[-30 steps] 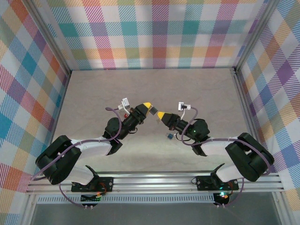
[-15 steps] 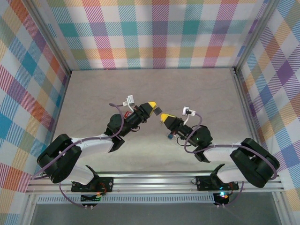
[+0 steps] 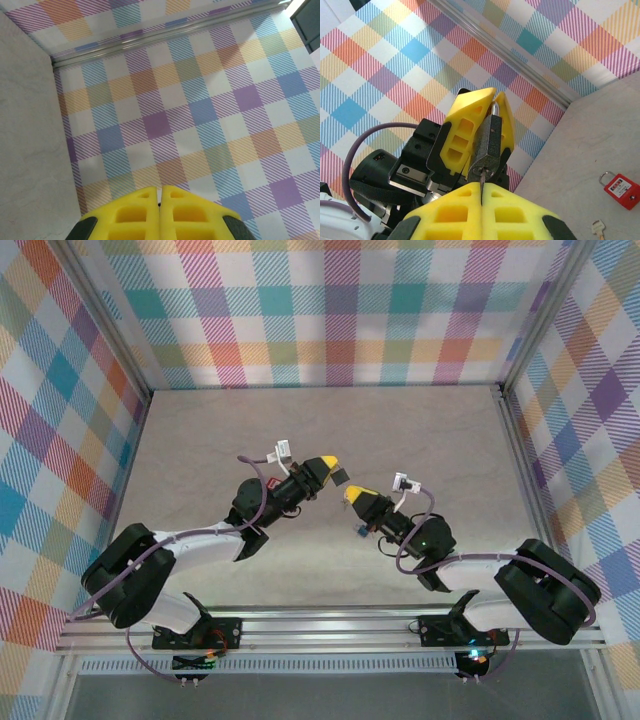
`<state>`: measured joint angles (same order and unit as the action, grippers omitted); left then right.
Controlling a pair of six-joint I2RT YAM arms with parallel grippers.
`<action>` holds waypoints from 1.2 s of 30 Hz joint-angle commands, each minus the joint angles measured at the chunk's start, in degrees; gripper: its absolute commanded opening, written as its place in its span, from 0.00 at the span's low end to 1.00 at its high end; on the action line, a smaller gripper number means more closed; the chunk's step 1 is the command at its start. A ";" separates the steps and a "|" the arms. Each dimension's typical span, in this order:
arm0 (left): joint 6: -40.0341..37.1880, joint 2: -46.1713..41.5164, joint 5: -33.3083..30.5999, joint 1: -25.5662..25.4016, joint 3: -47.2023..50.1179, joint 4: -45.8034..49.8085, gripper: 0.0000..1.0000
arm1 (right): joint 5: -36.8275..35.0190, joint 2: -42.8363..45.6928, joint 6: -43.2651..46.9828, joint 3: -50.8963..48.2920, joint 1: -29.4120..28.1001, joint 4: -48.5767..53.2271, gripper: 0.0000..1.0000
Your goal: Lock with the key
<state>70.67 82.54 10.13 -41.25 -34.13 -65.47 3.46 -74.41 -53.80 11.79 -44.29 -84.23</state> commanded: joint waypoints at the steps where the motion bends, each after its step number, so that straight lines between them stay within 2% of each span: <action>1: 1.31 -0.99 -15.43 3.47 -5.86 -12.40 0.00 | 8.40 -0.15 2.29 -4.05 -3.25 3.54 0.00; 12: 1.57 -0.89 -14.00 3.73 -6.09 -12.31 0.00 | 8.58 -0.12 2.57 -4.32 -3.26 3.63 0.00; 22: 2.01 -1.24 -12.71 3.73 -4.57 -12.22 0.00 | 5.94 -0.10 1.46 -4.71 -2.35 3.80 0.01; 24: 2.01 -1.30 -12.53 3.73 -3.99 -12.14 0.00 | 5.84 0.63 1.31 -5.17 -1.70 3.94 0.10; 26: 2.27 -1.11 -12.47 3.73 -3.34 -12.13 0.00 | 5.76 1.79 1.33 -5.18 -1.22 4.87 0.23; 28: 2.52 -0.74 -12.02 3.68 -2.76 -12.06 0.00 | 5.75 3.71 1.60 -4.49 -1.06 7.60 0.45; 31: 3.00 -0.15 -12.29 3.06 -1.46 -12.09 0.00 | 6.02 6.97 2.06 -2.32 -1.06 13.65 0.67; 34: 2.98 1.21 -11.57 2.03 -1.08 -11.79 0.00 | 5.71 9.99 2.44 -0.51 -1.07 18.59 0.82; 36: 3.43 2.58 -10.32 1.79 -0.95 -11.61 0.00 | 4.98 13.11 3.52 -0.07 -0.82 22.78 0.86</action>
<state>72.49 83.81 -0.80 -38.68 -35.79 -72.40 8.84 -64.51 -51.92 9.87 -45.47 -67.31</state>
